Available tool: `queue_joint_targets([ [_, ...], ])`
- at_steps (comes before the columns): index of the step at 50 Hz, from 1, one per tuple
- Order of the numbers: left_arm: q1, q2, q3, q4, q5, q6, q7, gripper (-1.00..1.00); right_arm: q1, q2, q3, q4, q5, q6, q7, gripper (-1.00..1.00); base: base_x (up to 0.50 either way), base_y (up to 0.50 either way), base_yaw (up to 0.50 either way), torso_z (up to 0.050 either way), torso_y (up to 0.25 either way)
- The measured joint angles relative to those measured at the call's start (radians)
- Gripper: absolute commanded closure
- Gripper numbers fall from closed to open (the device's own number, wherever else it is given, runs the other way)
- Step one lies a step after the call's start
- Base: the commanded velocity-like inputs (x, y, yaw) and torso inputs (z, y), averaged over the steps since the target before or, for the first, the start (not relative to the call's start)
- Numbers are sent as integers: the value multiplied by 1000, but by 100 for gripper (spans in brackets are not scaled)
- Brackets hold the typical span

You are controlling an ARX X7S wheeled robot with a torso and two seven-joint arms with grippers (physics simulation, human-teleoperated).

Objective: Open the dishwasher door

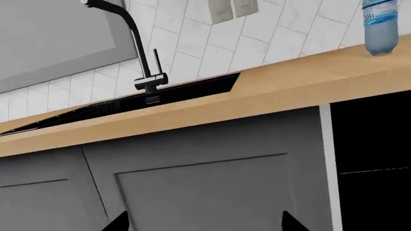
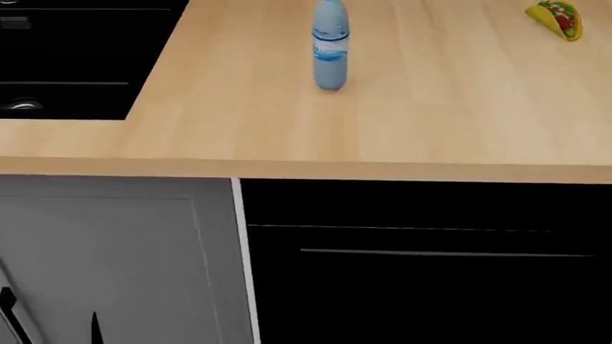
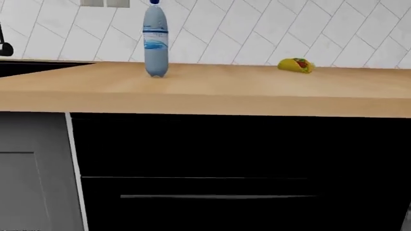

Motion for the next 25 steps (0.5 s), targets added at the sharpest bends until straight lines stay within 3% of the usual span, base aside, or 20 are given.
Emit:
queue_joint_targets([
  [15, -2, -11, 23, 3, 8, -2, -18, -100, 2, 15, -24, -3, -9, 4, 21, -100, 0, -397, 0, 0, 0],
  [25, -2, -16, 37, -2, 20, 0, -35, -100, 3, 23, -46, 8, -44, -10, 50, -100, 0, -42, 0, 0, 0],
])
